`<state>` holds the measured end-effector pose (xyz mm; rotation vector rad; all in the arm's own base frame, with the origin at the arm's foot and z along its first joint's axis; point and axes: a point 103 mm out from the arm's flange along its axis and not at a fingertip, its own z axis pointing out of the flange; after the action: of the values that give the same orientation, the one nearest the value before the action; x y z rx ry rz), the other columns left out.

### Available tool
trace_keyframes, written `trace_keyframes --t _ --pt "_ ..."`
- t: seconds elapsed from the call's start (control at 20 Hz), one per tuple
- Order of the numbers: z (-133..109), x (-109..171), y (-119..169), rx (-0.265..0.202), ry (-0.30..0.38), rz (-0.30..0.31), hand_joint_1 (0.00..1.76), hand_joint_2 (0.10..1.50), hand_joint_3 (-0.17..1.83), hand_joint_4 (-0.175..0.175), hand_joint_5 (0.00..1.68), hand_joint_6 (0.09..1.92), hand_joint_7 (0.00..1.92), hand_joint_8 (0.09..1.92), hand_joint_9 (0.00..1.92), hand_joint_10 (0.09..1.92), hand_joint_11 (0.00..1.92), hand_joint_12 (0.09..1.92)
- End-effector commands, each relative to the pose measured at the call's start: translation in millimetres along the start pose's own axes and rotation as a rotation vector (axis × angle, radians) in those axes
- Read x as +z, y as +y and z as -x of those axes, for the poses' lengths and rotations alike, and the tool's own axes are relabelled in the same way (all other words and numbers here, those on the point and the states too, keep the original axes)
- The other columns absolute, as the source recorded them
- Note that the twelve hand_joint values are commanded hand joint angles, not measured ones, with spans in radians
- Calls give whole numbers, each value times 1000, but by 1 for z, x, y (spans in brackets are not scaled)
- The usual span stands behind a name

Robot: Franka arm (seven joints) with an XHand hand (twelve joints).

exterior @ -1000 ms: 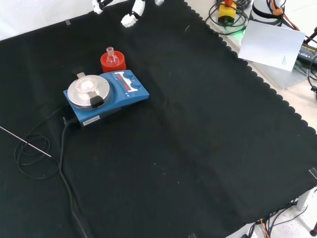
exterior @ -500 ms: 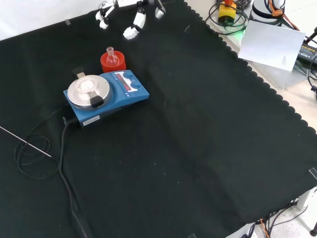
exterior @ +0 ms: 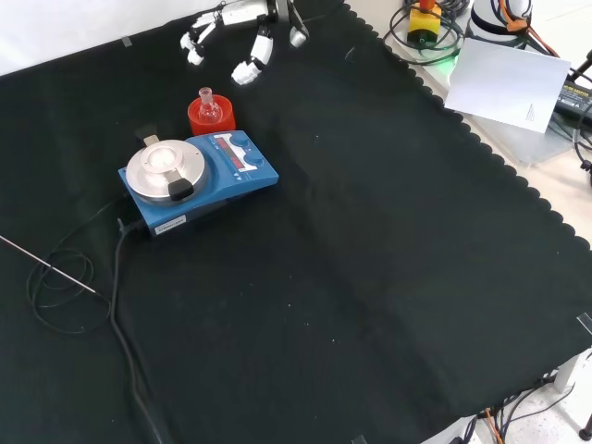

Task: Pick up the round-bottom flask.

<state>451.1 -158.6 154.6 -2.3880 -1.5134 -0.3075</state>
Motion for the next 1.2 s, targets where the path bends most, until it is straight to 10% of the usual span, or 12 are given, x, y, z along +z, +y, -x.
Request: trace_keyframes --t 0.05,1.2 --pt "12 20 6 3 47 22 922 541 701 -56 522 87 74 614 259 760 0 1260" --pt "29 53 31 45 178 76 881 544 644 -67 607 127 159 637 361 739 0 1351"
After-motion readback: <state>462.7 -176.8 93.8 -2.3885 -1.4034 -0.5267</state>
